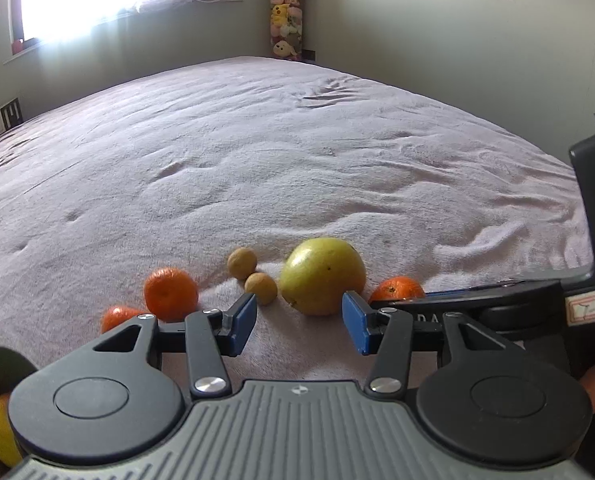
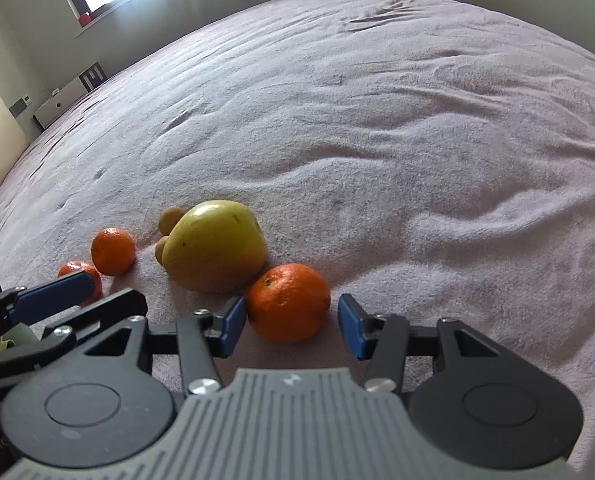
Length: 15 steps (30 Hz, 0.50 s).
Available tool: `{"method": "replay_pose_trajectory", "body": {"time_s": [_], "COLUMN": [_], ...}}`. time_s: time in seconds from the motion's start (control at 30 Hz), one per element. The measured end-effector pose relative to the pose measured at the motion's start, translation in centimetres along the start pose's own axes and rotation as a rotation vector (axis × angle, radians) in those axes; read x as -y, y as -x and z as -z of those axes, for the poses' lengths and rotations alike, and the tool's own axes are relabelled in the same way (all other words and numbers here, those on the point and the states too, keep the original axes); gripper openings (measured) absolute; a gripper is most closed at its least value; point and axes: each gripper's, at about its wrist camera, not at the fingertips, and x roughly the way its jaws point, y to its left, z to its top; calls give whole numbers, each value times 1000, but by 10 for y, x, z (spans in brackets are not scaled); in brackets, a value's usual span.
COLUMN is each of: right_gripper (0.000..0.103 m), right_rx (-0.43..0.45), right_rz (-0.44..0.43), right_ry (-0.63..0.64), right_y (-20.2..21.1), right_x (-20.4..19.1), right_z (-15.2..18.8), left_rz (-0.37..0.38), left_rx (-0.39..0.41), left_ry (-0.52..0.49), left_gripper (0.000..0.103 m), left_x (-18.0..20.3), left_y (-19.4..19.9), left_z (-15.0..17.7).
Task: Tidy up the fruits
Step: 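Grasp a mandarin with the right tool while the left tool grasps the large yellow-green pear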
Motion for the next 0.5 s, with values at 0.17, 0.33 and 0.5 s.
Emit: {"method": "replay_pose_trajectory", "body": {"time_s": [0.17,0.33,0.5], "right_gripper": [43,42,42], "right_rx": [-5,42,44], "right_rz": [-13,46,70], "right_ry": [-30,-111,-188], "right_y": [-2,11,13], "right_x": [1,12,27], "right_z": [-2,-8,-9], "left_rz": [-6,0,-47], "left_rx": [-7,-30,-39], "left_ry": [-69,-172,-377], "left_gripper": [58,66,73], "left_x": [0,13,47], "left_y": [-8,-22,-39], "left_z": [-5,-7,-5]}}
